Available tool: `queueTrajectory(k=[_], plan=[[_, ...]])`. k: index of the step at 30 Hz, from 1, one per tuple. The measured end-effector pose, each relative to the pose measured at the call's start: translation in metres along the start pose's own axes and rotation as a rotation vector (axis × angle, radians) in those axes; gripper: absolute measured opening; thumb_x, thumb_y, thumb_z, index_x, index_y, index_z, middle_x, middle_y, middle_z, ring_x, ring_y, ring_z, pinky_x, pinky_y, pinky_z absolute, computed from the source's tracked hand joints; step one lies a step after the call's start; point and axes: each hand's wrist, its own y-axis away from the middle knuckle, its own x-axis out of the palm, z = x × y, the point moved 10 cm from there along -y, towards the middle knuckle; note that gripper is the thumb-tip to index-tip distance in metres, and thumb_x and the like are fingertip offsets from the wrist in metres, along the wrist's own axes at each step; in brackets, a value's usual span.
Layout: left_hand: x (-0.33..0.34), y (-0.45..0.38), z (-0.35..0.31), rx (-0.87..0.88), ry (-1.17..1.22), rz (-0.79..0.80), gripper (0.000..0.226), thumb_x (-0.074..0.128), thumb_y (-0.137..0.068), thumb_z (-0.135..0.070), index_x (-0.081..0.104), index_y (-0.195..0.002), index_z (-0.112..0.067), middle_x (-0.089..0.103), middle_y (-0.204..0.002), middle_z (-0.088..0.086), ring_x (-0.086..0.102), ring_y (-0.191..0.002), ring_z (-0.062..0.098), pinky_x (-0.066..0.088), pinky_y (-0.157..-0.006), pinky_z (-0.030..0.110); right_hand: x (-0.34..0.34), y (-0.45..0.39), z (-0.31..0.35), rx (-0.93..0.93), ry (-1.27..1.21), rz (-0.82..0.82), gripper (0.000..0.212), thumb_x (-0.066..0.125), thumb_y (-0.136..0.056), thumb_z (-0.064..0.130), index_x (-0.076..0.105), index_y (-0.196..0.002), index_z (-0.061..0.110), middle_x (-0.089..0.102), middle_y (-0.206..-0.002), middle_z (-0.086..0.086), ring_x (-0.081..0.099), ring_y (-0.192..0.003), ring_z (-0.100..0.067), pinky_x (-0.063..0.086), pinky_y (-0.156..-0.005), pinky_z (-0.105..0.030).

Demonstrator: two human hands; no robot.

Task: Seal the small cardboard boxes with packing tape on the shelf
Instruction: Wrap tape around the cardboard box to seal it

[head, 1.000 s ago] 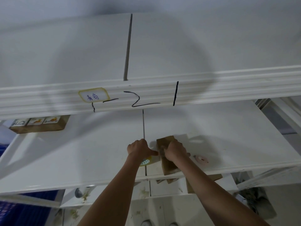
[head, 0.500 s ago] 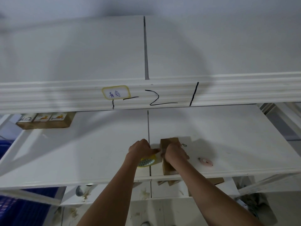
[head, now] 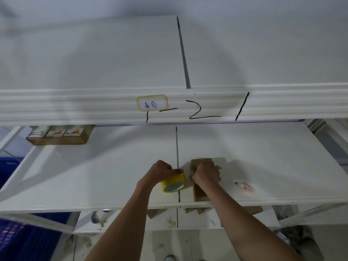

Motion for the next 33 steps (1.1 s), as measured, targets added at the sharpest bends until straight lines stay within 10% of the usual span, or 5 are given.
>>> queueTrajectory(k=[18,33], plan=[[-0.012,0.003,-0.026,0.071,-0.349,-0.177,0.056,0.069,-0.067,-0.077,0.056,-0.066,-0.023,0.059,-0.071,-0.005,0.064,-0.075,0.016,0.048,-0.064,0.027,-0.031,0.005,-0.012,-0.072,-0.267,-0.142,0.093,0.085,-0.069,0.049,0.039,-0.136,0.002,0.051,-0.127,-0.013,0.052,-0.119,-0.032,0.050,-0.096,-0.040],[-0.028,0.012,-0.029,0.072,-0.412,-0.202,0.063,0.060,-0.073,-0.081,0.071,-0.081,-0.019,0.067,-0.078,-0.005,0.064,-0.071,0.013,0.048,-0.067,0.024,-0.027,0.004,-0.012,-0.212,-0.745,0.198,0.045,0.077,-0.072,0.039,0.066,-0.106,0.011,0.073,-0.093,-0.006,0.070,-0.087,-0.021,0.055,-0.067,-0.031]])
